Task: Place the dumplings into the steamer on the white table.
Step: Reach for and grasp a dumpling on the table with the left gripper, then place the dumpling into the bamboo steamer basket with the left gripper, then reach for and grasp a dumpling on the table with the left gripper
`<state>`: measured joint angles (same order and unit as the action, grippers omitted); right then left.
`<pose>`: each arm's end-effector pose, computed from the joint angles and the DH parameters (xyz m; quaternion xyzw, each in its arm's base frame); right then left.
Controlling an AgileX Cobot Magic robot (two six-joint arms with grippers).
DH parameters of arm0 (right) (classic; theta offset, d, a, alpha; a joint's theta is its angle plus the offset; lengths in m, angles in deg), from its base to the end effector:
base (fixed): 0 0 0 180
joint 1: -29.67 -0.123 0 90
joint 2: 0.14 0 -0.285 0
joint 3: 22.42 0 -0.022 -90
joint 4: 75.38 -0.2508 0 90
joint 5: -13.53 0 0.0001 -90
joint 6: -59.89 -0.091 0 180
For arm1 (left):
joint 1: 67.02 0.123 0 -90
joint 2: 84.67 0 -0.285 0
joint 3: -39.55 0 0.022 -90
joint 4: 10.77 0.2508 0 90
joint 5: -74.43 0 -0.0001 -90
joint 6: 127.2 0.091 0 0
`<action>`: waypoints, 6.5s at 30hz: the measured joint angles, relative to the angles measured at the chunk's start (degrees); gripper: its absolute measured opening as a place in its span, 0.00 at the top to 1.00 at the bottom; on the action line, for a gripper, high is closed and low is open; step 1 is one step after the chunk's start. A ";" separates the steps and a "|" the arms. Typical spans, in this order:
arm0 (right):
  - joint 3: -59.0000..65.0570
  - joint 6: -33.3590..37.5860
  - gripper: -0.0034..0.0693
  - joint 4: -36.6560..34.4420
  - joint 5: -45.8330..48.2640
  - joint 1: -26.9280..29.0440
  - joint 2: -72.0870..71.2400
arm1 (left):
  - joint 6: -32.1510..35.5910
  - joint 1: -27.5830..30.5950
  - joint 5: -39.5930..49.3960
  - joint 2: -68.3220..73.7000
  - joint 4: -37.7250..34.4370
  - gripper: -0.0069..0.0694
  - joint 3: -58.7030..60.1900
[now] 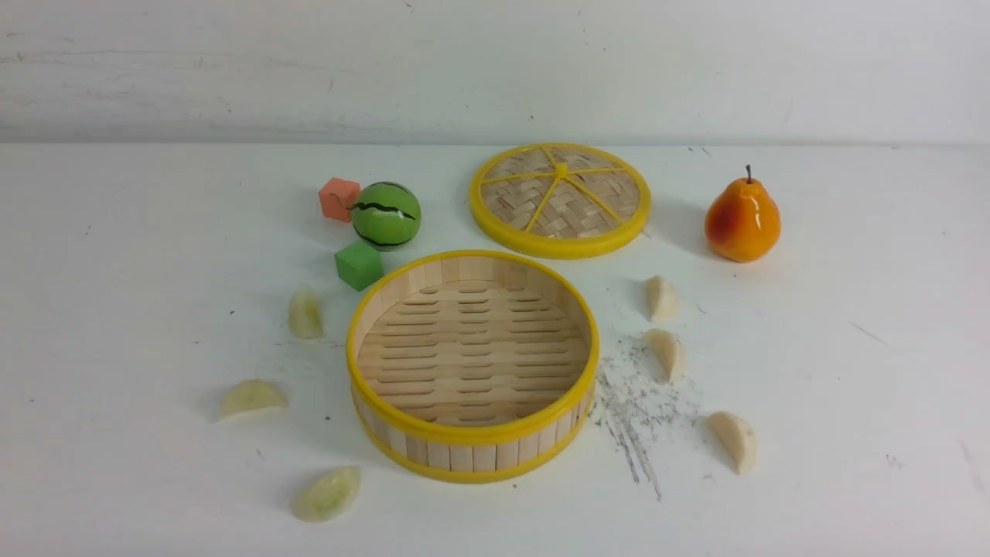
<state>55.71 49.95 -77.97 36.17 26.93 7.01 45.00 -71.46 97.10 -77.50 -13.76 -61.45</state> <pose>0.0518 0.0041 0.1730 0.0625 0.8061 0.0841 0.5825 0.0518 -0.0059 0.1678 -0.0376 0.8123 -0.0841 0.5760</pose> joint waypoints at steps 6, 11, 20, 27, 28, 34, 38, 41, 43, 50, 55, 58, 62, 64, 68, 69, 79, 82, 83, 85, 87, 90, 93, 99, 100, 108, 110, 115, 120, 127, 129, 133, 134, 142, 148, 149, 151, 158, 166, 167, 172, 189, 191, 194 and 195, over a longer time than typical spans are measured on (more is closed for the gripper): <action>0.00 0.00 0.62 0.00 0.00 0.00 0.00 | 0.00 0.00 0.00 0.00 0.00 0.91 0.00; 0.00 0.00 0.62 0.00 0.00 0.00 0.00 | 0.00 0.00 0.00 0.00 0.00 0.90 0.00; 0.00 0.00 0.62 0.00 0.00 0.00 0.00 | 0.00 0.00 0.00 0.00 0.00 0.90 0.00; 0.00 0.00 0.62 0.00 0.00 0.00 0.00 | 0.05 0.00 0.00 0.00 0.41 0.89 0.00; 0.00 0.00 0.62 0.00 0.00 0.00 0.00 | 0.05 0.00 0.00 0.00 0.41 0.88 0.00; 0.00 0.00 0.62 0.59 -0.05 0.00 0.00 | 0.05 0.00 -1.79 0.00 0.48 0.88 0.00; 0.16 0.00 0.62 2.58 -1.77 0.00 0.00 | 0.05 0.00 -8.16 0.00 0.60 0.87 0.00; 0.64 0.00 0.62 3.49 -6.44 0.00 0.00 | 0.05 0.00 -16.67 0.00 0.63 0.87 0.00; 0.71 0.00 0.62 3.81 -13.05 0.00 0.00 | 0.05 0.00 -22.67 0.00 0.63 0.87 0.00; 0.71 -0.13 0.62 4.49 -42.09 0.00 0.00 | -0.28 0.00 -34.12 0.00 0.67 0.86 0.00; 0.71 -6.00 0.62 4.14 -59.00 0.00 0.00 | -9.53 0.00 -38.52 0.00 0.67 0.85 0.00; 0.71 -12.84 0.62 4.12 -64.48 0.00 0.00 | -18.83 0.00 -39.85 0.00 0.67 0.85 0.00; 0.71 -20.40 0.63 4.54 -69.14 0.00 0.00 | -27.89 0.00 -43.85 0.00 0.67 0.85 0.00; -0.35 -23.19 0.66 3.00 -66.86 0.00 0.00 | -31.26 0.00 -42.63 0.00 1.79 0.85 -2.59; -7.63 -23.51 0.82 1.99 -54.58 0.00 0.14 | -31.79 0.00 -34.14 2.30 7.16 0.85 -13.79; -9.17 -23.21 0.85 2.58 -52.15 0.00 0.40 | -31.71 0.00 -31.71 3.46 8.08 0.85 -15.91; -24.03 -14.00 0.97 19.98 -10.04 0.00 19.04 | -30.89 -1.03 -9.06 34.39 13.81 0.85 -35.78; -25.83 -11.41 0.97 20.56 2.97 0.00 27.61 | -26.07 -5.11 -1.20 43.57 11.11 0.86 -38.97; -26.18 -11.07 0.97 20.37 4.64 0.00 28.72 | -24.96 -5.89 -0.75 44.06 10.56 0.86 -39.37; -28.64 -4.50 0.97 15.22 13.30 0.00 35.42 | -16.55 -11.23 4.60 49.81 6.22 0.93 -41.79; -30.16 1.17 0.97 9.79 16.09 -0.15 39.04 | -11.23 -14.77 7.53 53.28 3.40 0.93 -43.15; -32.31 13.00 0.97 -1.63 17.28 -1.50 44.27 | -4.26 -19.79 12.13 59.82 -0.92 0.93 -45.62; -33.05 24.77 0.97 -12.91 16.86 -3.22 48.64 | -2.06 -21.64 16.56 66.64 -4.06 0.93 -48.92; -33.07 40.95 0.97 -26.47 16.24 -4.31 55.32 | 0.16 -22.02 20.74 79.48 -3.69 0.84 -56.08; -33.07 42.23 0.97 -27.98 15.94 -4.31 55.83 | 1.54 -22.02 20.61 81.29 -2.84 0.79 -56.54; -33.07 44.84 0.96 -33.56 15.37 -4.31 56.17 | 14.50 -22.02 13.74 94.23 6.17 0.39 -56.85; -33.07 44.94 0.96 -33.99 15.37 -4.31 56.17 | 15.66 -22.02 12.19 96.91 6.99 0.38 -56.97; -33.18 45.05 0.96 -34.71 15.37 -4.31 56.17 | 16.23 -22.02 11.47 100.29 7.62 0.57 -57.19; -33.18 45.12 0.96 -34.90 14.98 -4.31 56.17 | 12.67 -22.02 16.67 99.57 4.68 0.63 -60.14; -33.18 45.20 0.96 -34.90 13.81 -4.31 56.17 | 10.99 -22.02 24.83 93.40 -3.19 0.63 -74.92; -33.18 45.20 0.96 -34.90 13.63 -4.31 56.17 | 9.49 -22.02 20.33 93.42 -4.09 0.63 -79.25; -33.18 45.26 0.95 -34.94 13.63 -4.31 56.17 | 5.60 -22.02 14.11 98.04 -4.31 0.63 -84.70; -33.18 45.26 0.95 -34.94 13.63 -4.31 56.17 | 5.09 -22.02 13.38 99.78 -4.24 0.63 -85.63; -33.18 45.26 0.95 -34.94 13.60 -4.31 56.17 | -3.38 -22.09 16.30 117.37 2.99 0.63 -94.02; -33.18 45.26 0.95 -34.94 13.60 -4.31 56.17 | -7.35 -22.09 16.99 120.95 7.41 0.57 -97.18; -33.18 45.26 0.95 -34.94 13.60 -4.31 56.17 | -7.41 -22.09 17.81 121.01 7.62 0.51 -97.69; -33.18 45.26 0.95 -34.94 13.56 -4.31 56.17 | -7.42 -22.09 19.94 121.01 7.84 0.47 -98.85; -33.18 45.26 0.94 -34.94 13.48 -4.31 56.17 | -4.94 -21.52 37.26 114.29 17.74 0.42 -103.59; -33.18 45.26 0.94 -35.66 13.97 -4.31 56.17 | 6.06 -5.57 44.06 109.52 8.49 0.55 -93.37; -33.18 45.26 0.94 -35.81 13.96 -4.31 56.17 | 7.80 -3.88 42.89 109.82 6.45 0.56 -91.77; -33.18 45.26 0.93 -35.98 14.04 -4.31 56.17 | 17.56 -0.96 35.90 110.19 0.20 0.55 -88.11; -33.18 45.26 0.92 -36.12 13.88 -4.31 56.17 | 42.96 -1.56 33.66 117.33 -2.53 0.54 -87.50; -33.18 45.26 0.92 -36.24 13.81 -4.31 56.17 | 42.02 -1.56 34.20 117.90 -1.96 0.59 -87.74; -33.18 45.26 0.92 -36.24 13.76 -4.31 56.17 | 37.27 -1.63 34.49 118.13 -1.83 0.60 -87.94; -33.18 45.26 0.92 -36.24 13.74 -4.31 56.17 | 34.97 -1.63 34.50 118.15 -1.83 0.60 -87.94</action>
<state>22.53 95.21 -114.20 49.92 22.62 63.19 79.97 -73.09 131.60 40.66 -15.59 -149.40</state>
